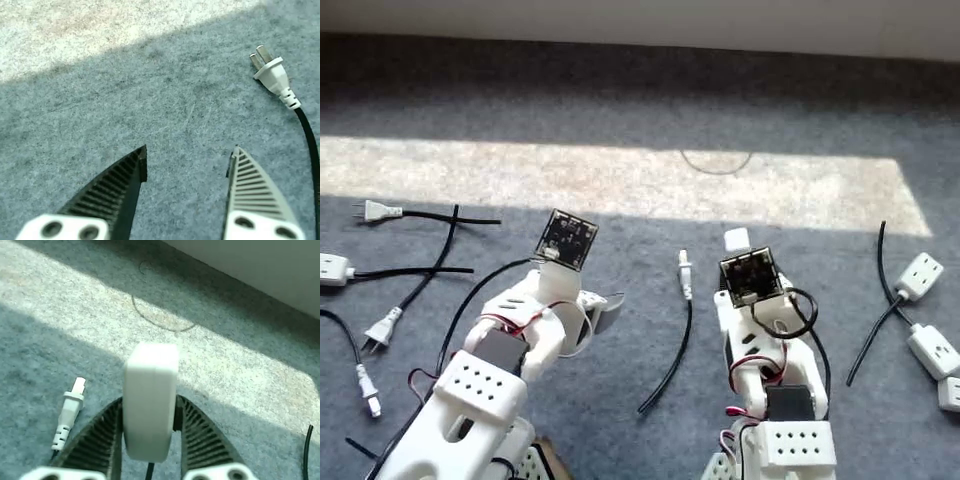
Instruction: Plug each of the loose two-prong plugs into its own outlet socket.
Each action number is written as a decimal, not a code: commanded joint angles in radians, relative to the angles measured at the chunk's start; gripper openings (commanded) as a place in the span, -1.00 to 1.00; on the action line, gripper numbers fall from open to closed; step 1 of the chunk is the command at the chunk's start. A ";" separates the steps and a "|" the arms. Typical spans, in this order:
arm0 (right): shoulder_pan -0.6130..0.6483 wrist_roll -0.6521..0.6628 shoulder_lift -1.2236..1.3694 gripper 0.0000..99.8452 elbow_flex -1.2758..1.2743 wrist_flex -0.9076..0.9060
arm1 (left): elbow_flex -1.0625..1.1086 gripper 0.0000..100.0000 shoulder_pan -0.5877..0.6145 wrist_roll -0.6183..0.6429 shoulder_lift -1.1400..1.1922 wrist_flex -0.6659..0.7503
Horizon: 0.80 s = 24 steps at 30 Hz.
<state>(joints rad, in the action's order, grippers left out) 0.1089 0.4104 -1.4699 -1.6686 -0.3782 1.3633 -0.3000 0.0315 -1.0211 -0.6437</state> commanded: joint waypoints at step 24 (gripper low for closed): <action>0.157 -0.244 1.333 -0.97 1.211 -0.438 | 0.008 -0.47 0.025 0.005 -0.005 0.058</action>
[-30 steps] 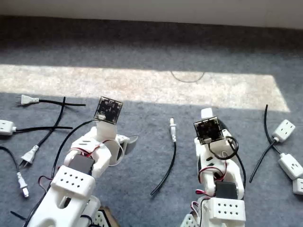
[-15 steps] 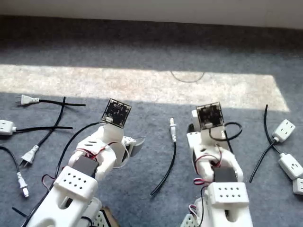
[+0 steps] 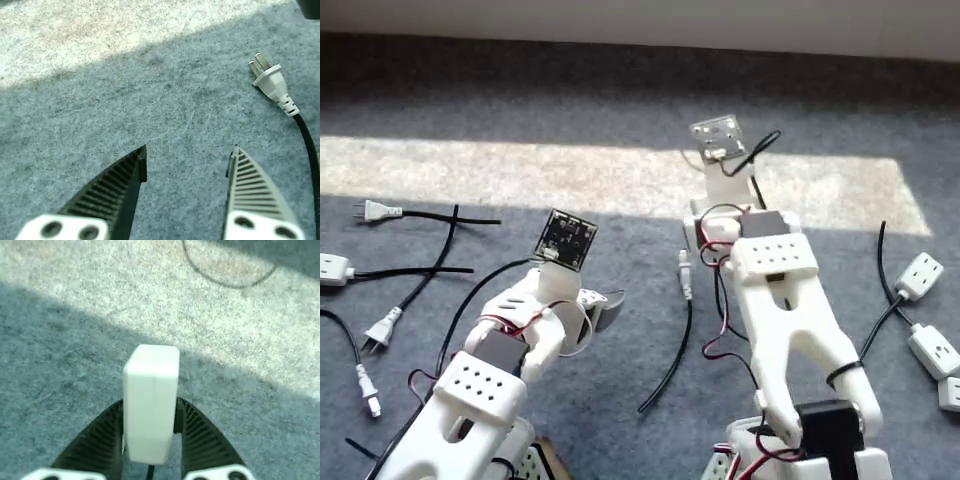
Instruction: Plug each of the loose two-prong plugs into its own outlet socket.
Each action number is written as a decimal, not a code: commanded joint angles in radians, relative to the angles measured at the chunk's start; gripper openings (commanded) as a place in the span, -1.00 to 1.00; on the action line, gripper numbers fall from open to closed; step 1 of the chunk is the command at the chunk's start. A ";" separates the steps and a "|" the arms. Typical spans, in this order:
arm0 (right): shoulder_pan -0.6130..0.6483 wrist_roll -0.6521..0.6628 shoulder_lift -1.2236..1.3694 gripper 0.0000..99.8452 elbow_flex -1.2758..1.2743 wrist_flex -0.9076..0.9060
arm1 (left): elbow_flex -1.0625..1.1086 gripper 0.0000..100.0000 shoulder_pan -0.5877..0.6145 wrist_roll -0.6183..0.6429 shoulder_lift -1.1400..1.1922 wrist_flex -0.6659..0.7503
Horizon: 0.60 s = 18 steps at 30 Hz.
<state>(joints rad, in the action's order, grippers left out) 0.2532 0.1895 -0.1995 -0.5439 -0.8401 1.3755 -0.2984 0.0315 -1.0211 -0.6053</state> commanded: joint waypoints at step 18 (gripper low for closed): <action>-0.108 -0.031 0.332 -0.56 0.136 0.156 | -0.005 -0.47 0.054 0.005 -0.005 0.020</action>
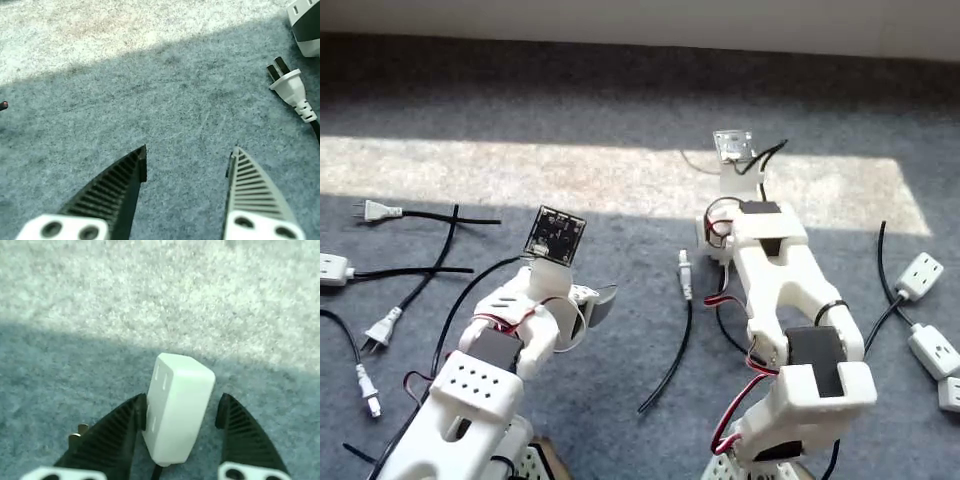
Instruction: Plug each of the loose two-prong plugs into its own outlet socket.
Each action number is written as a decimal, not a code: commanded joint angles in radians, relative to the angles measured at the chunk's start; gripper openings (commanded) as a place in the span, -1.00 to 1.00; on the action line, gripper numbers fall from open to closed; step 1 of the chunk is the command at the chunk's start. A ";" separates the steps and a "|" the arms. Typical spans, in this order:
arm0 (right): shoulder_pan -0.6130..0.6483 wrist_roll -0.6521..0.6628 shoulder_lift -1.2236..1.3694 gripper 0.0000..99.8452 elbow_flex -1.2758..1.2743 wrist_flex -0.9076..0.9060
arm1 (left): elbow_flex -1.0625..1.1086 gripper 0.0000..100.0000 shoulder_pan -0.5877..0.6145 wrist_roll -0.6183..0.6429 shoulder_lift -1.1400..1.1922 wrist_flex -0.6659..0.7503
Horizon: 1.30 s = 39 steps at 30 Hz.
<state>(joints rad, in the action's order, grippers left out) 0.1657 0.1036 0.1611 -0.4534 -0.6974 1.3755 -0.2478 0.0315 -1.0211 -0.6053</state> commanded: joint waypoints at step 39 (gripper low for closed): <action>-0.223 0.158 -0.481 -0.56 -0.191 0.077 | -0.001 -0.47 -0.051 -0.060 -0.005 0.015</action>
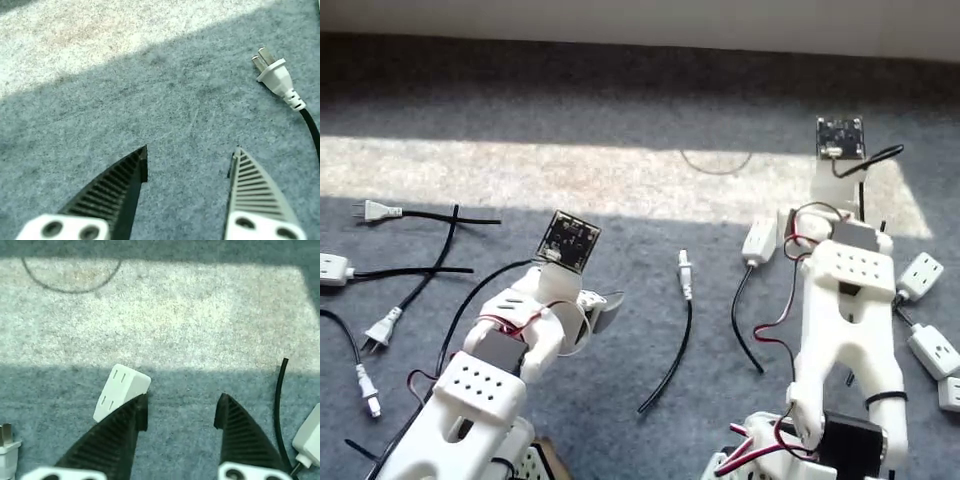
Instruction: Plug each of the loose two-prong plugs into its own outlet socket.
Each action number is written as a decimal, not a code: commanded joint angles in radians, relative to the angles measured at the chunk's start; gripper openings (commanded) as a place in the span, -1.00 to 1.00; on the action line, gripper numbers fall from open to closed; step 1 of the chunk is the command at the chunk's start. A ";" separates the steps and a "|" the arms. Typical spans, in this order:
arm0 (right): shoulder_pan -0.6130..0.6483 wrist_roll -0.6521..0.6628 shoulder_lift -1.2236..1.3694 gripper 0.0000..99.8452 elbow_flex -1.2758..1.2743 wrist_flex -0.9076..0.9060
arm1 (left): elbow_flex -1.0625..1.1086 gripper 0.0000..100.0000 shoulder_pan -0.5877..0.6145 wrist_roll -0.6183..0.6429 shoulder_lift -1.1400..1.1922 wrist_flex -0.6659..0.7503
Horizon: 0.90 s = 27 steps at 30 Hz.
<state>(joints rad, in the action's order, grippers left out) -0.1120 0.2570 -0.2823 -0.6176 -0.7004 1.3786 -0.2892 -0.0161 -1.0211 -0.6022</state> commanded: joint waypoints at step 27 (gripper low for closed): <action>-0.145 0.006 0.194 -0.56 -0.074 0.285 | -0.002 -0.47 -0.015 -0.014 -0.005 0.015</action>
<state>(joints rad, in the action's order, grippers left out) -0.2470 0.2570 -0.0031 -0.7695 -0.3399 1.3786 -0.2908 -0.0161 -1.0211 -0.6022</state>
